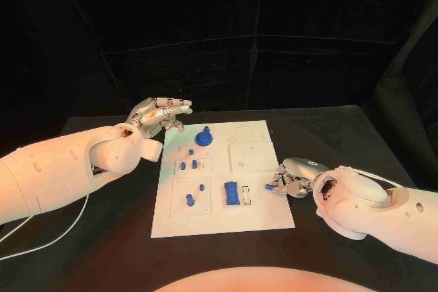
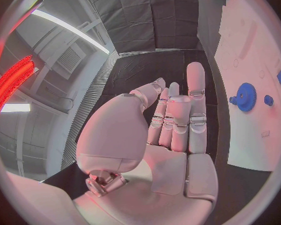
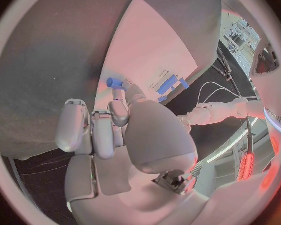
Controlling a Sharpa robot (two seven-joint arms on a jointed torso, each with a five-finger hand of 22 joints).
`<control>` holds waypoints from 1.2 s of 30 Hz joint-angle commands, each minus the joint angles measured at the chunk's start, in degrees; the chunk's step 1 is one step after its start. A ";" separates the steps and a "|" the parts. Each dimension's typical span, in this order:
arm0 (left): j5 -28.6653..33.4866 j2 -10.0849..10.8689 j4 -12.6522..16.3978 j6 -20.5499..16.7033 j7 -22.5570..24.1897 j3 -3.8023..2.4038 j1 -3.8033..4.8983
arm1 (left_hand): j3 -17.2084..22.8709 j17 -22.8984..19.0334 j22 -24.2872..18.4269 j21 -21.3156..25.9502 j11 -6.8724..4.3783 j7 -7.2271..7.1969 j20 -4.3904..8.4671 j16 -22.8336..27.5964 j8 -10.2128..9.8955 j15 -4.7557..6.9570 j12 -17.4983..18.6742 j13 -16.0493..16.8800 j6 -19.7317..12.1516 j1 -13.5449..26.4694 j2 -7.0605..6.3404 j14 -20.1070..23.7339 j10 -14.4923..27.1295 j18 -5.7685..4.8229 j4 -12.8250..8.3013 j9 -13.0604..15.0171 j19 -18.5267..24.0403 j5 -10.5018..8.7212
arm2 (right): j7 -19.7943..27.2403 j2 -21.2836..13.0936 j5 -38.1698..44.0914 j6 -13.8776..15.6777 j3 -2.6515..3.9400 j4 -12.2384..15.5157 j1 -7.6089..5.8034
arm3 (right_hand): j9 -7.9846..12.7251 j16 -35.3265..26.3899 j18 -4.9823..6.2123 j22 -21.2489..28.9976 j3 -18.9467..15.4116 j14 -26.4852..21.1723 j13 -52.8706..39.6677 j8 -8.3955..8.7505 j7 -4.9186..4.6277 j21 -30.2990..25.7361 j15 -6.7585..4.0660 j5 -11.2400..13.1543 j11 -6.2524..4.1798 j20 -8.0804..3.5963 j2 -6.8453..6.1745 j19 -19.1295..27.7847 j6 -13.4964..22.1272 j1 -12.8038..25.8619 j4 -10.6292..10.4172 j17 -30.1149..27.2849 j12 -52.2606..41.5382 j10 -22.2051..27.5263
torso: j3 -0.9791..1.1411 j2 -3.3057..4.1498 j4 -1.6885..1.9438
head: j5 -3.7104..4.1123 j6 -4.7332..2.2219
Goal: Assemble the parts on the task board
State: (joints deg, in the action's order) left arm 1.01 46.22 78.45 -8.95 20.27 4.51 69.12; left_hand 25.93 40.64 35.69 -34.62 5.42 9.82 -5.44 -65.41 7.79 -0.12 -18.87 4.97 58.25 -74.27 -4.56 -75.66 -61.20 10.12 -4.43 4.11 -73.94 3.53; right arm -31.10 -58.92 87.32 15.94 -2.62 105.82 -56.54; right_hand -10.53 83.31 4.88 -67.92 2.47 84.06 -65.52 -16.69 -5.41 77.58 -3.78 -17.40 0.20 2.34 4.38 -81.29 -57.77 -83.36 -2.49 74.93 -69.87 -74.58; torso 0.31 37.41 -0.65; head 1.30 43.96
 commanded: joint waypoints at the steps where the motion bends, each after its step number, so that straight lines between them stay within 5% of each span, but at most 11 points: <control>1: -0.31 -0.02 0.06 0.84 0.24 0.00 0.06 | -0.22 -0.05 -0.06 0.38 0.05 -0.02 -0.47 -0.27 0.37 -0.29 -0.28 0.08 -0.49 0.48 0.32 0.21 0.29 0.29 0.03 0.00 0.06 -0.01 | 0.49 -0.05 -8.15 -0.29 -0.55 0.19 0.52 | -0.25 0.30 -0.58 -0.23 7.56 3.71 -0.46 0.75 0.21 0.26 0.19 -0.69 0.10 0.06 -3.12 -0.36 -1.27 3.50 0.77 3.73 -0.39 -0.61 | 0.00 -0.06 0.00 | -0.04 0.05; 2: -0.31 -0.03 0.05 0.84 0.24 0.00 0.06 | -0.22 -0.05 -0.06 0.38 0.05 -0.02 -0.47 -0.27 0.37 -0.29 -0.28 0.08 -0.49 0.48 0.32 0.21 0.29 0.29 0.03 0.00 0.06 -0.01 | 0.79 -0.09 -8.75 0.44 -0.54 0.40 0.52 | -0.45 0.36 -0.68 -0.36 14.35 3.74 -0.71 1.17 0.01 0.33 0.59 -0.65 -0.25 0.22 -6.09 -0.38 -2.32 6.59 0.61 3.87 -0.60 -0.88 | -0.01 -0.05 0.02 | -0.11 0.08; 4: -0.31 -0.05 0.03 0.85 0.23 0.00 0.06 | -0.22 -0.05 -0.06 0.38 0.05 -0.02 -0.47 -0.27 0.37 -0.29 -0.28 0.08 -0.49 0.48 0.32 0.21 0.29 0.29 0.03 0.00 0.06 -0.01 | 1.52 -0.16 -9.58 2.07 -0.54 0.82 0.51 | -0.63 0.46 -0.60 -0.51 18.57 3.78 -0.94 1.63 0.18 0.41 0.13 -0.10 0.05 0.19 -7.67 -0.43 -2.05 8.04 1.08 4.05 -0.84 -1.20 | -0.01 -0.03 0.05 | -0.13 0.08; 7: -0.37 -0.09 0.01 0.82 0.23 0.00 0.06 | -0.22 -0.05 -0.06 0.38 0.05 -0.02 -0.47 -0.27 0.37 -0.29 -0.28 0.08 -0.49 0.48 0.32 0.21 0.29 0.29 0.03 0.00 0.06 -0.01 | 3.13 -0.05 -10.49 4.51 -0.53 1.35 0.50 | -0.96 0.55 -0.64 -0.69 19.66 3.82 -1.64 1.58 0.48 0.50 0.09 7.98 0.15 0.17 -8.47 -0.52 -2.46 10.66 0.21 4.22 -1.65 -2.03 | -0.02 0.01 0.04 | -0.31 0.03; 10: -1.12 -0.11 0.05 0.86 0.28 0.00 0.06 | -0.22 -0.05 -0.06 0.38 0.05 -0.02 -0.47 -0.27 0.37 -0.29 -0.28 0.08 -0.49 0.48 0.32 0.21 0.29 0.29 0.03 0.00 0.06 -0.01 | 4.38 0.28 -10.94 6.32 -0.53 1.72 0.50 | -1.13 0.62 -0.63 -0.77 20.02 3.85 -1.92 1.56 0.42 0.54 0.10 9.22 0.14 0.10 -8.91 -0.56 -2.63 11.34 0.21 4.34 -1.92 -2.21 | -0.04 0.02 0.05 | -0.36 -0.02; 24: -2.12 -0.07 0.17 1.08 0.30 0.00 0.06 | -0.20 -0.08 -0.07 0.40 0.05 -0.01 -0.47 -0.27 0.37 -0.29 -0.31 0.08 -0.54 0.45 0.32 0.24 0.36 0.29 0.00 0.00 0.06 0.00 | 5.83 2.50 -11.06 10.10 -0.52 1.81 0.51 | -1.40 0.61 -0.65 -0.89 20.15 3.85 -1.98 1.38 0.52 0.61 0.06 9.78 0.09 0.07 -9.69 -0.63 -3.04 12.19 0.28 4.34 -2.00 -2.27 | -0.04 0.01 0.04 | -0.70 0.23; 36: -2.16 -0.01 0.27 1.09 0.23 0.00 0.06 | -0.20 -0.08 -0.07 0.40 0.05 -0.01 -0.47 -0.27 0.37 -0.29 -0.31 0.08 -0.54 0.45 0.32 0.24 0.36 0.29 0.00 0.00 0.06 0.00 | 2.98 4.59 -10.93 6.68 -0.52 0.53 0.51 | -3.15 0.77 -0.70 -1.28 17.99 3.93 -3.16 -1.10 2.05 0.79 -0.84 7.29 -1.10 -0.63 -10.47 -0.85 -5.89 16.04 -1.42 4.65 -3.03 -3.50 | -0.01 0.04 -0.03 | -0.75 0.39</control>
State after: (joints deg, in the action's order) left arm -0.61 46.19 78.59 -8.71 20.26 4.52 69.12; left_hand 25.93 40.65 35.70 -34.62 5.42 9.82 -5.44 -65.41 7.79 -0.12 -18.86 4.97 58.25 -74.27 -4.56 -75.66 -61.21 10.12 -4.43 4.11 -73.94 3.53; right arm -27.03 -54.41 76.56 24.12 -3.15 106.43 -55.96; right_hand -13.55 83.81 4.88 -69.16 20.58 84.06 -68.62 -17.63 -3.29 78.26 -4.24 -10.00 -1.03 1.99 -6.07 -82.08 -63.32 -67.58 -3.92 74.91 -72.72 -77.70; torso 0.27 37.46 -0.63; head 0.63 44.28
